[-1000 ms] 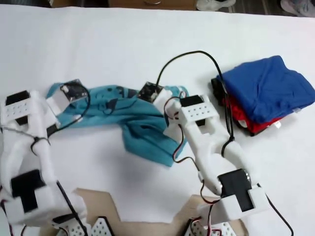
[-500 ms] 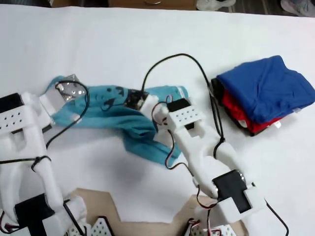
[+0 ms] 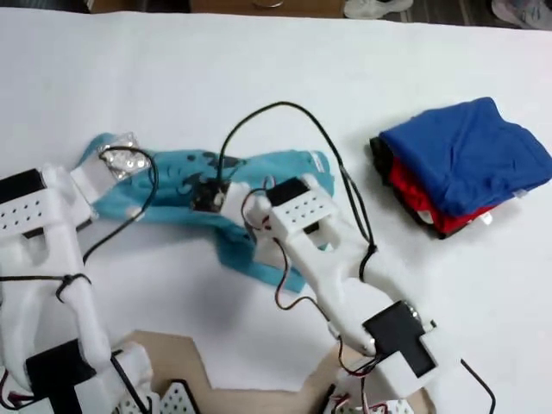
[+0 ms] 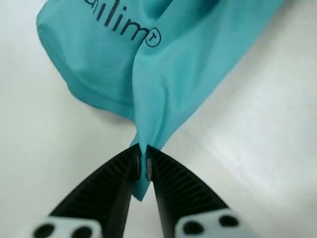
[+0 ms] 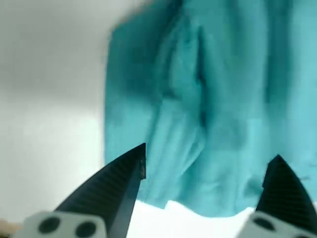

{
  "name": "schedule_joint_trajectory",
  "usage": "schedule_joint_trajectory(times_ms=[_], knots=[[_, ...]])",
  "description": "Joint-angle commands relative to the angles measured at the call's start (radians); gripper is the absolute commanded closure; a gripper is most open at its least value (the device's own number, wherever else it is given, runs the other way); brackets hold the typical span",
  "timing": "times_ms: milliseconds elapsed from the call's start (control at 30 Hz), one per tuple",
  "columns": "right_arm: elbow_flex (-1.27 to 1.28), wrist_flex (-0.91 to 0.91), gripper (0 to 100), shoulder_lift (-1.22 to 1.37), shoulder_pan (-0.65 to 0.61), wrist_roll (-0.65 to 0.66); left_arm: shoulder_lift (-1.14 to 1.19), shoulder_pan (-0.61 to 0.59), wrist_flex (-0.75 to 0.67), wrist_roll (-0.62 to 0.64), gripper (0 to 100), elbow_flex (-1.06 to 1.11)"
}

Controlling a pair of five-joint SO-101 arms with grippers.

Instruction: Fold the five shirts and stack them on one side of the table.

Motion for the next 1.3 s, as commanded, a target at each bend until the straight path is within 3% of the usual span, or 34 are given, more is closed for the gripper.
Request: schedule_joint_trajectory(times_ms=[0, 267, 500, 600, 833, 1267], knots=[[-0.064, -0.036, 63.2, -0.028, -0.002, 0.008, -0.049, -0.029, -0.006, -0.005, 98, -0.007], [-0.157, -0.036, 63.2, 0.177, -0.033, -0.002, -0.049, -0.044, -0.002, -0.008, 98, -0.012], [-0.173, -0.051, 63.4, 0.199, -0.093, -0.046, -0.049, -0.044, -0.006, -0.008, 98, -0.012], [-0.169, -0.091, 69.5, 0.199, -0.062, -0.068, -0.049, -0.044, -0.006, -0.008, 98, -0.012], [-0.175, -0.117, 98.4, 0.196, 0.038, -0.072, -0.049, -0.041, -0.003, -0.008, 98, -0.010], [-0.267, -0.039, 97.7, 0.047, 0.073, -0.066, -0.046, -0.041, -0.006, -0.008, 98, -0.001]])
